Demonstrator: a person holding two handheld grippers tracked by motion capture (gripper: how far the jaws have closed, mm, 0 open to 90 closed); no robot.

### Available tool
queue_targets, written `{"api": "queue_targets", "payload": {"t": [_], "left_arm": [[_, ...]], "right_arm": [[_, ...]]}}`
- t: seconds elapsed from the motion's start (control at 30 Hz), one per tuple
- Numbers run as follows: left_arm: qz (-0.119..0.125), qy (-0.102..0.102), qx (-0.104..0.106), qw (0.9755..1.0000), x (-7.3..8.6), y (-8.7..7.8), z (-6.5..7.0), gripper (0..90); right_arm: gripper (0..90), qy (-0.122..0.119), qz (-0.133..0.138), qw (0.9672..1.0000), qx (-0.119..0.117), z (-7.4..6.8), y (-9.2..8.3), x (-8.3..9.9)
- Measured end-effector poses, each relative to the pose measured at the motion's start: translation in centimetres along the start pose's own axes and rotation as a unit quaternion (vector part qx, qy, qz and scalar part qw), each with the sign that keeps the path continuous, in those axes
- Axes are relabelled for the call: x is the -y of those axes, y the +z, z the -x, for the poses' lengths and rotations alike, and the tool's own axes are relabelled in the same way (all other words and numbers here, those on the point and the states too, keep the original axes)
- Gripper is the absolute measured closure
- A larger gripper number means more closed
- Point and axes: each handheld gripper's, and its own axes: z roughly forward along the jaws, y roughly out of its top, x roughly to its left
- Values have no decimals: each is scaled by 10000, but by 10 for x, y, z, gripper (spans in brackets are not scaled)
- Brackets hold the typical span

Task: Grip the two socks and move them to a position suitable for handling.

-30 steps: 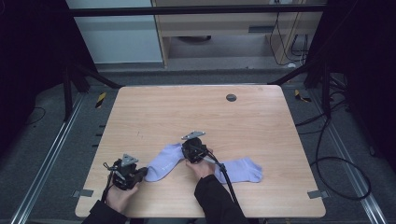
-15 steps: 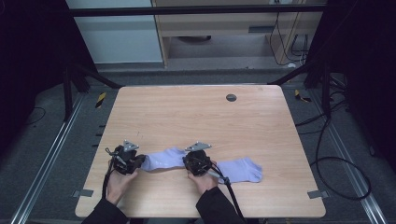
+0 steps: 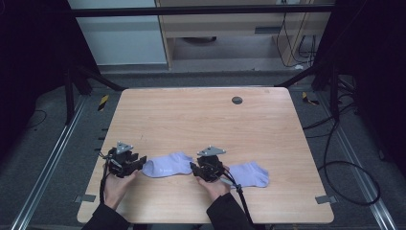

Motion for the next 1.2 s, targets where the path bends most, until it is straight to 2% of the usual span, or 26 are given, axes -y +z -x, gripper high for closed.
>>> {"api": "queue_targets", "payload": {"t": [0.07, 0.17, 0.37, 0.47, 0.63, 0.77, 0.97, 1.2], "left_arm": [[100, -89, 51, 9999, -1, -4, 1, 548], [201, -93, 62, 9997, -4, -8, 6, 526], [311, -13, 264, 9992, -11, -12, 24, 491], [324, 33, 371, 9988, -14, -13, 32, 484], [327, 73, 512, 9981, -18, -11, 46, 476], [307, 148, 606, 9976, -21, -7, 60, 475], [259, 300, 728, 9966, -26, 3, 85, 481], [233, 572, 963, 9934, -32, 16, 124, 479]], "right_arm": [[584, 42, 70, 10000, -25, 6, -7, -2], [540, 46, 189, 9998, 43, 19, -19, -5], [465, 21, 190, 9996, 210, 48, -44, -3], [447, 246, 262, 9990, 271, 64, -56, -3], [411, 189, 326, 9983, 446, 80, -76, -1], [394, 92, 336, 9976, 598, 96, -95, 7], [404, 107, 333, 9959, 830, 119, -122, 27], [447, 224, 236, 9944, 1002, 138, -137, 53]]}}
